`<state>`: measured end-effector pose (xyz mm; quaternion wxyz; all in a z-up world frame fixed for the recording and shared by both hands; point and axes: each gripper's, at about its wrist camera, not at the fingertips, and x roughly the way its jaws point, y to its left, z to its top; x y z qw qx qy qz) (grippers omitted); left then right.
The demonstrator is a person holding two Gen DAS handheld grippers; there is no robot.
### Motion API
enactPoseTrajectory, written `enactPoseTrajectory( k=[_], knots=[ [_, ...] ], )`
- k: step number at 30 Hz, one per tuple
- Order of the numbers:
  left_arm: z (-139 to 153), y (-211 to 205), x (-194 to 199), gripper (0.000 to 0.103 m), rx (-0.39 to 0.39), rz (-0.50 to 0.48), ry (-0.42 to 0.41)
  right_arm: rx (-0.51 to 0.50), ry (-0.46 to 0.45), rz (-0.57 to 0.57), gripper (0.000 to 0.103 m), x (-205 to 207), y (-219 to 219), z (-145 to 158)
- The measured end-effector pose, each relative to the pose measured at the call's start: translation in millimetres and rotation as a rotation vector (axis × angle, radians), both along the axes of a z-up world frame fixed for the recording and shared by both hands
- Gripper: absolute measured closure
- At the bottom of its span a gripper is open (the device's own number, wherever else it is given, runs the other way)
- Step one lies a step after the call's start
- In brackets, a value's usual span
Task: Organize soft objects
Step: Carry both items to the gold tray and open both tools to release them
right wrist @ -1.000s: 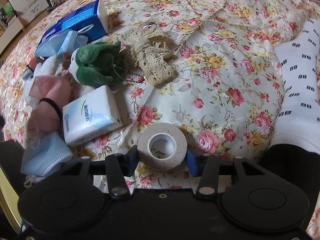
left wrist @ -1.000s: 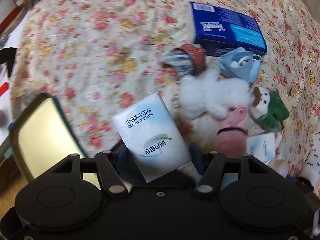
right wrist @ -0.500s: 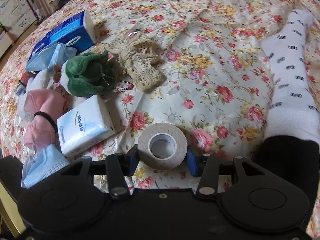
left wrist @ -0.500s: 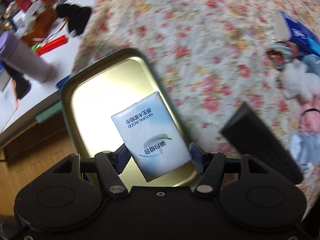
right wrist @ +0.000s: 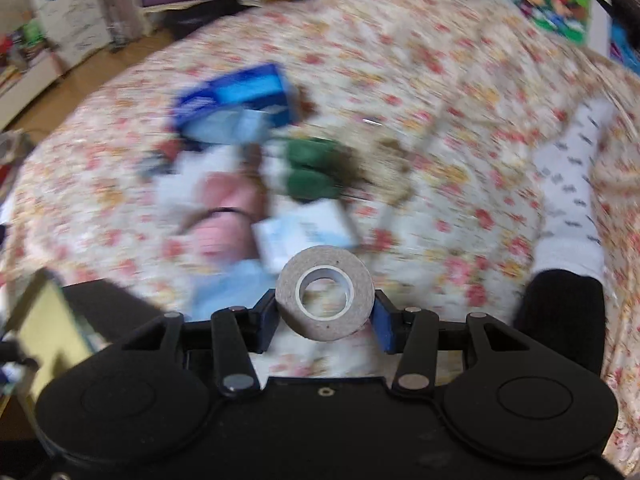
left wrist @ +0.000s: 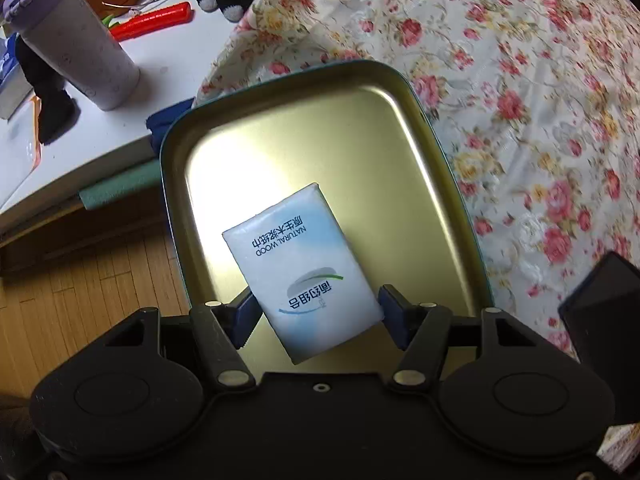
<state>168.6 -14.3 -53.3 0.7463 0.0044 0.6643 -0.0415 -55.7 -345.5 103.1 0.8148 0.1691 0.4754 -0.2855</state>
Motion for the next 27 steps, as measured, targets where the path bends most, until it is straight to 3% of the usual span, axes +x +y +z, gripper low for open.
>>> enactPoseTrajectory(
  k=[7, 14, 21, 27],
  knots=[
    [-6.3, 8.1, 9.4, 0.043, 0.049, -0.025, -0.070, 0.056, -0.027, 0.257, 0.057, 43.5, 91.0, 12.5],
    [-21.1, 25.8, 7.5, 0.043, 0.045, -0.015, -0.039, 0.142, 0.029, 0.470, 0.057, 91.4, 171.7, -18.1],
    [-16.2, 29.0, 8.1, 0.043, 0.019, -0.011, -0.057, 0.138, 0.121, 0.564, 0.057, 129.2, 215.7, -56.6],
    [-9.2, 30.5, 7.0, 0.043, -0.004, -0.023, -0.082, 0.121, 0.162, 0.580, 0.057, 138.2, 232.7, -73.7]
  ],
)
